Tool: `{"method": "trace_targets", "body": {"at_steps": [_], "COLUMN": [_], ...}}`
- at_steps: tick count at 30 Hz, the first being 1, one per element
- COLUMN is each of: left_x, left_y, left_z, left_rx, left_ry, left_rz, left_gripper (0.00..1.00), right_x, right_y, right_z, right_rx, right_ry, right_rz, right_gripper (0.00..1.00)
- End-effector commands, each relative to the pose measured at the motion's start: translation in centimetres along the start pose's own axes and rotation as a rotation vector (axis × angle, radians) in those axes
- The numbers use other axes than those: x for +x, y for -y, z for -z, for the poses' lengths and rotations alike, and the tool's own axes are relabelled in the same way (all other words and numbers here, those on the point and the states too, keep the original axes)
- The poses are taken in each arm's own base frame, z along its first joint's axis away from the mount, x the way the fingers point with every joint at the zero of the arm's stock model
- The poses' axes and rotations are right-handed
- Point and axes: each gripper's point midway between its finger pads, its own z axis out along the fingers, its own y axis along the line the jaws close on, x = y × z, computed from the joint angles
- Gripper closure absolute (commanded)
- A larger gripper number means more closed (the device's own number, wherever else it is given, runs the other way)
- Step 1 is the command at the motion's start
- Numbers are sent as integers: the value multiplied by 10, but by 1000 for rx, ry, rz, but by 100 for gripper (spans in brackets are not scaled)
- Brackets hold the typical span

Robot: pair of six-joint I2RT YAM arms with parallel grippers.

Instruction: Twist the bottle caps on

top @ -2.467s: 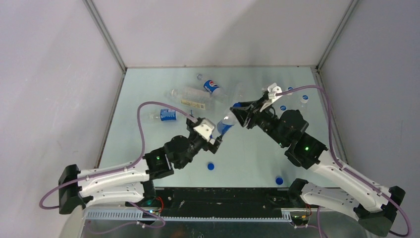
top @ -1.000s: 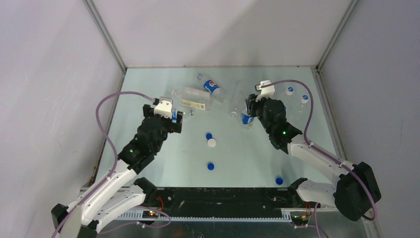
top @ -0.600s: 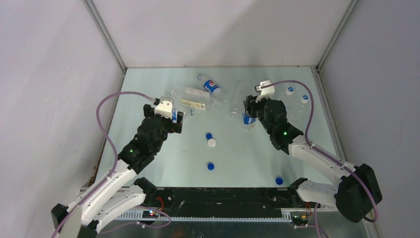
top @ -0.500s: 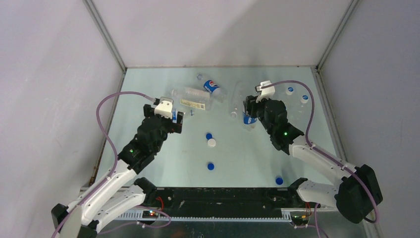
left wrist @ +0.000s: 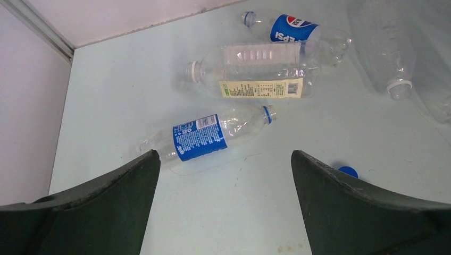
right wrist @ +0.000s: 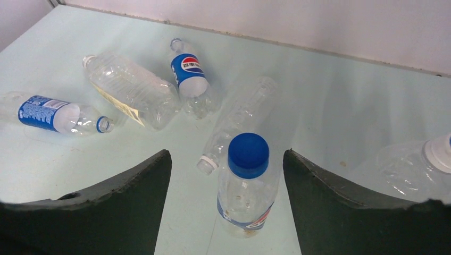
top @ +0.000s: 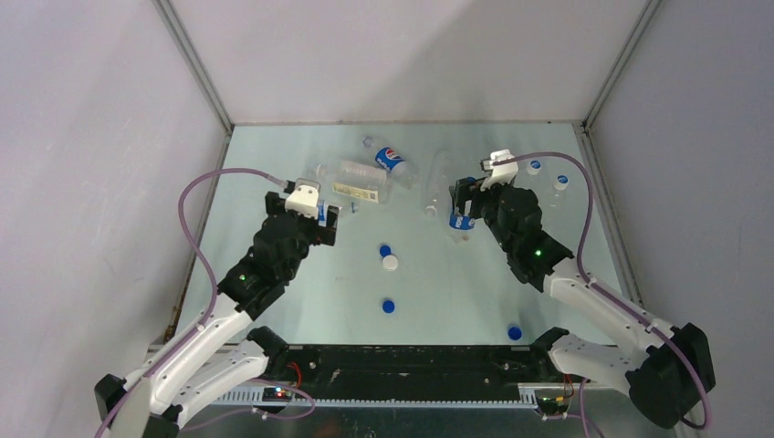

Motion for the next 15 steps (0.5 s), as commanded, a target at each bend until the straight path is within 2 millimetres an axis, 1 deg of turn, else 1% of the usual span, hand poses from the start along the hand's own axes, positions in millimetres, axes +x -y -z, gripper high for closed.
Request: {"method": "trace_targets", "body": {"at_steps": [1,4,5,6,7,8,9,10,11,12,13,14,15], "left_x": [-7,-6,-7,-6,-6,-5,-4,-6,-4,-7,-4,-7,-3], "left_y": [1,2,3,3,5,6,8,9,11,11,13,15,16], "left_z": [-2,-2,-2,-3,-3,-3,-4,-4,-6,-5,-9,-8,-13], "left_rx": [11,13,17,20,28,30,37,44,47,53,57,67,69], "left_ry": [29,26,25,20,17,6,-5,-12,-27,-35,-56,-71,-103], "left_rz": [2,5,10,11,17,14,18,18,12,12,4,-1,-12], "left_gripper": [0,0,0,0,0,0,0,0,0,0,0,0,0], "right_x": [-18,-27,-34,-32,-43,-37,-50,-46,-61,-58,-64,-61,-68], "right_y": [3,-2,-3,-7,-8,-12,-18,-19,-25,-25,-27,-27,-27], "right_z": [12,24,30,35,44,50,62,70,85,94,108,115,128], "right_rx": [-2,-48,-61,-88,-103,-135,-186,-208,-256,-274,-308,-323,-338], "right_ry": [50,67,86,69,92,54,77,45,77,50,81,74,114], "right_rz": [-3,0,1,11,8,25,44,61,73,82,106,118,120], "right_gripper": [17,10,3,2,1,1,1,1,1,1,1,1,1]}}
